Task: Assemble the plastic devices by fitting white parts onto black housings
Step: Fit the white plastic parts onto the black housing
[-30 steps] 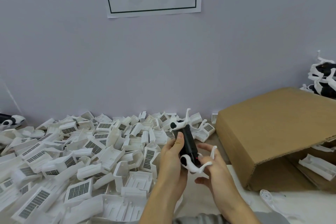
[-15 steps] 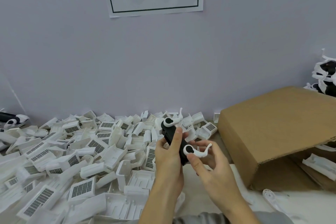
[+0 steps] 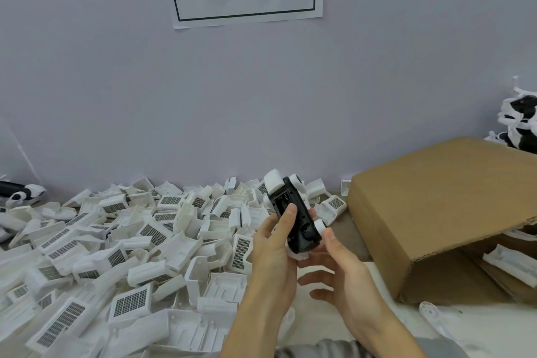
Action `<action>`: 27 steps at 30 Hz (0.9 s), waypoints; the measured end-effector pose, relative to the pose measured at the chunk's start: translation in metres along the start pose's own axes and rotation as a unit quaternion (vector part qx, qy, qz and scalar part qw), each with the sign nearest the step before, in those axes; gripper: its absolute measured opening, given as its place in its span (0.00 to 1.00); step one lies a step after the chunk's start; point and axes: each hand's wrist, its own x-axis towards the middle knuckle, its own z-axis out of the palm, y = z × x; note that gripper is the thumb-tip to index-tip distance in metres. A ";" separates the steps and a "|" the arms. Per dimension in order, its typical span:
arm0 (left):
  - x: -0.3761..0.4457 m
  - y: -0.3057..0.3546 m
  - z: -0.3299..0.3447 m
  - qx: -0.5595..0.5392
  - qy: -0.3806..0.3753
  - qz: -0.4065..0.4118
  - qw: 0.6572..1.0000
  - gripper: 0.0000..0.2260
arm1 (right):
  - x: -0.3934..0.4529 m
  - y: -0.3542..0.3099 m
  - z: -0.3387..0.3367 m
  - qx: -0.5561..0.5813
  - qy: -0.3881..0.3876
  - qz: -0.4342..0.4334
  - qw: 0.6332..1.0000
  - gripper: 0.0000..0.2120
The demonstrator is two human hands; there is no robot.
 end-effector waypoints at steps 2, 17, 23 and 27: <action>0.001 0.000 0.000 0.020 0.006 0.003 1.000 0.19 | 0.001 0.001 0.000 -0.031 0.014 0.007 0.999 0.38; 0.010 0.052 -0.017 0.008 0.094 0.148 0.984 0.12 | -0.008 0.008 0.008 -0.460 -0.086 -0.053 0.882 0.07; 0.011 0.039 -0.016 0.105 0.093 0.154 0.978 0.06 | -0.003 0.006 0.000 -0.399 -0.003 -0.100 0.911 0.08; 0.011 0.031 -0.013 0.170 0.069 0.151 0.971 0.05 | -0.001 0.000 -0.008 -0.250 0.091 -0.088 0.960 0.05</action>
